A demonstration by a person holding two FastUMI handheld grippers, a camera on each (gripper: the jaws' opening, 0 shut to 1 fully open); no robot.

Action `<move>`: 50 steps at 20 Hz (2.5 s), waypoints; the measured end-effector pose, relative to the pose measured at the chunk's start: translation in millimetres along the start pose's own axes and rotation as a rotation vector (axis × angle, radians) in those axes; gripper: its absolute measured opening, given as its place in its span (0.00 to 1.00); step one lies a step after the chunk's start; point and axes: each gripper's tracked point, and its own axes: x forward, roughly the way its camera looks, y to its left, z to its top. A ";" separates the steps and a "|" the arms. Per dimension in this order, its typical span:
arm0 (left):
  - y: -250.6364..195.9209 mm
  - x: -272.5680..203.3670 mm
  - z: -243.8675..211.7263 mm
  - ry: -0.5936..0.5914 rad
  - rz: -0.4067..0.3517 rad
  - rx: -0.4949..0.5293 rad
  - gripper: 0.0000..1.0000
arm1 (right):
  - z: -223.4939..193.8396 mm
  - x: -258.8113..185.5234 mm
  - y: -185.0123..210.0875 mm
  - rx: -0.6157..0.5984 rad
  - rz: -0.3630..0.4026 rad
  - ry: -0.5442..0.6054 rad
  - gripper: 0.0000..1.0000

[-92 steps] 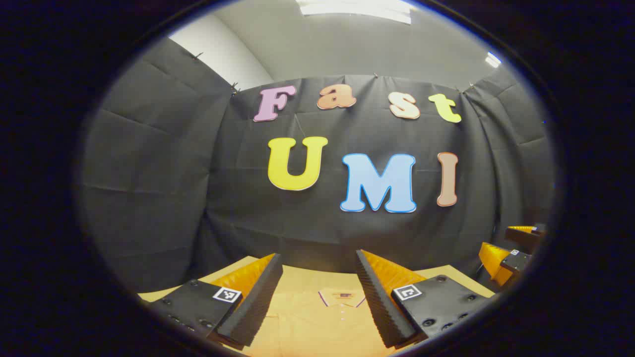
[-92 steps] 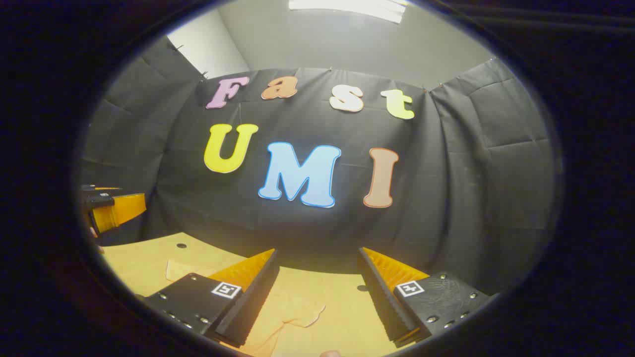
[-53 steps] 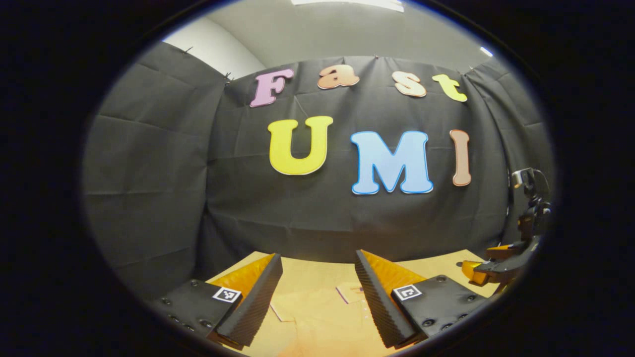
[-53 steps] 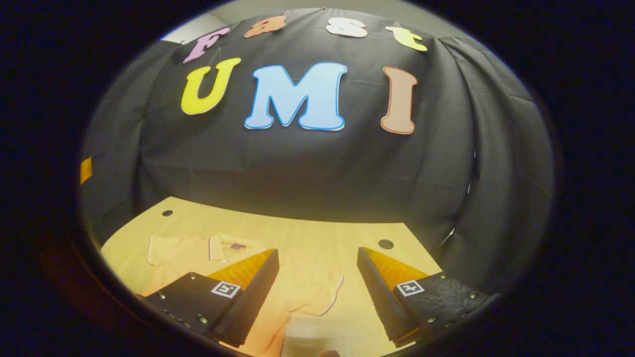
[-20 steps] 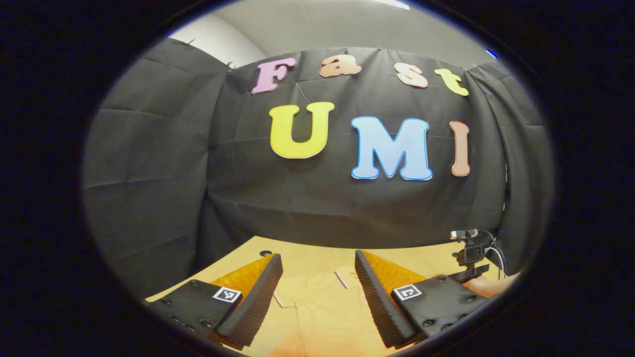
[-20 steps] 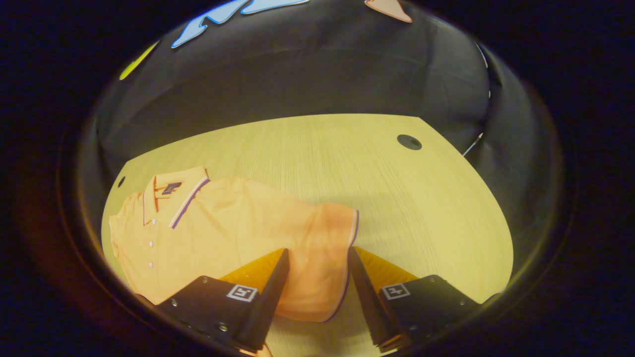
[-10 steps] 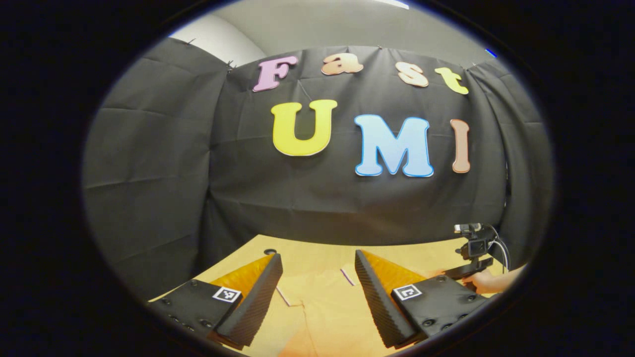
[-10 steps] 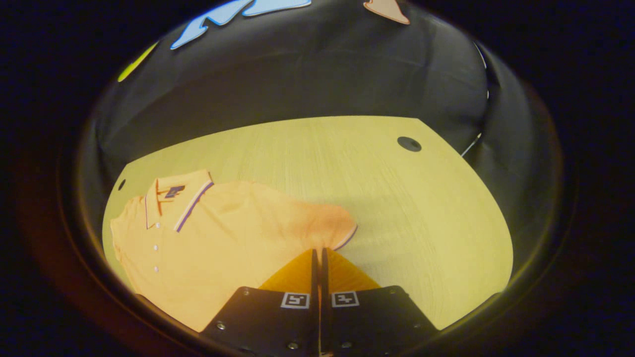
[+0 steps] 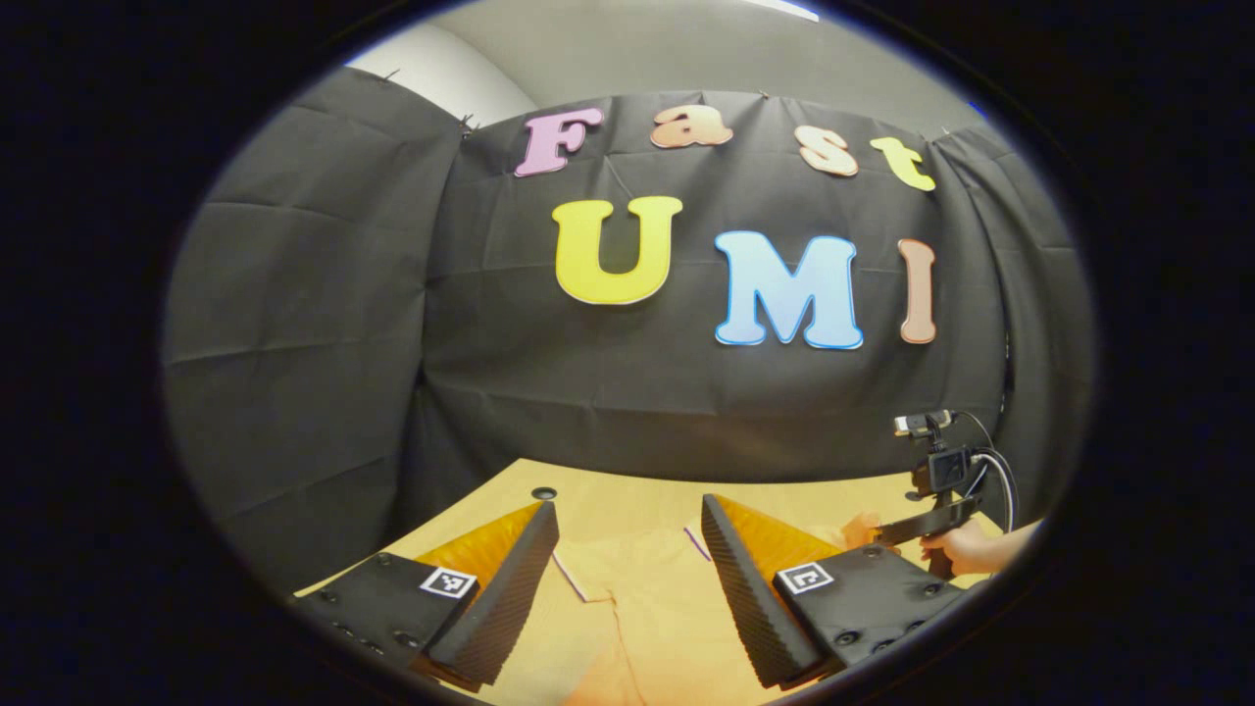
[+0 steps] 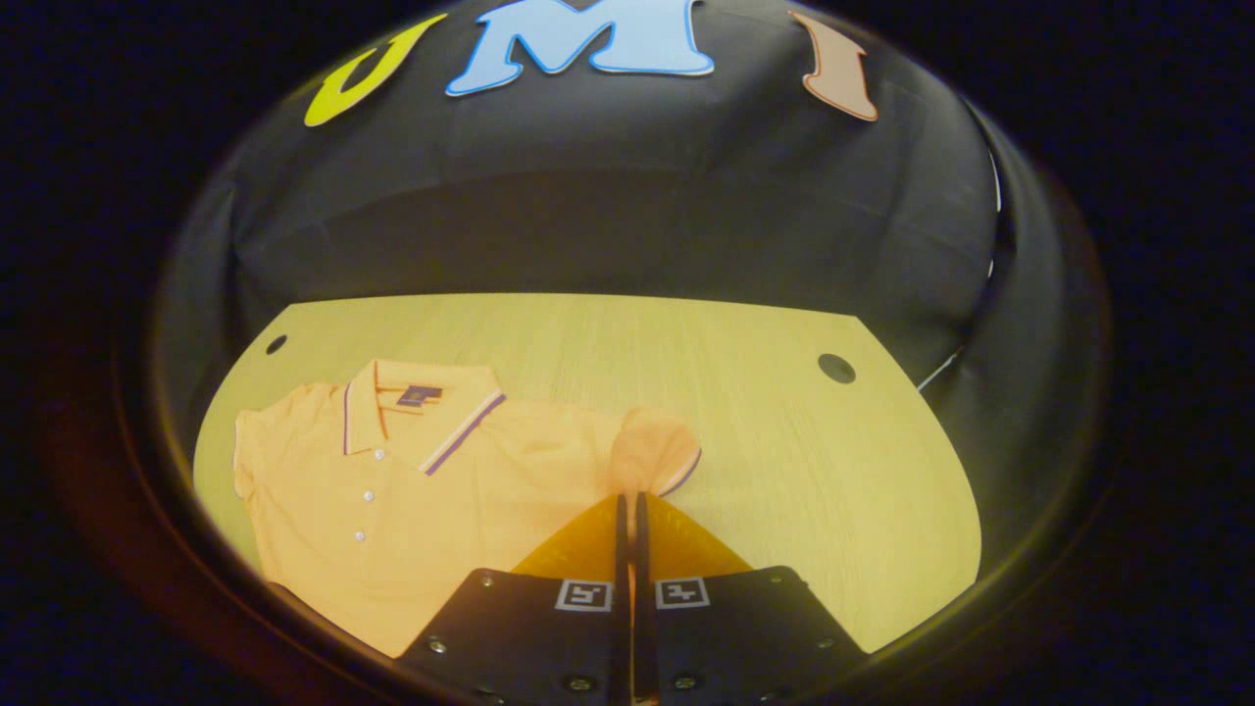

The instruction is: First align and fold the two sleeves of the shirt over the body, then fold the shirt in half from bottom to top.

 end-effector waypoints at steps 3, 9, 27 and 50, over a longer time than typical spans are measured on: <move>8.9 -2.7 -2.1 0.004 0.014 -0.008 0.95 | 0.5 -2.8 17.7 -0.080 0.021 -0.005 0.01; 26.5 -7.5 -5.8 0.015 0.049 -0.009 0.95 | -1.1 -3.4 57.9 -0.203 0.077 -0.010 0.01; 33.0 -0.8 -18.2 0.069 0.077 0.011 0.95 | -18.7 -4.2 113.4 -0.248 0.237 0.031 0.24; 58.8 163.6 -129.2 0.251 0.012 -0.030 0.95 | 25.9 -185.6 96.2 -0.144 0.154 -0.287 0.95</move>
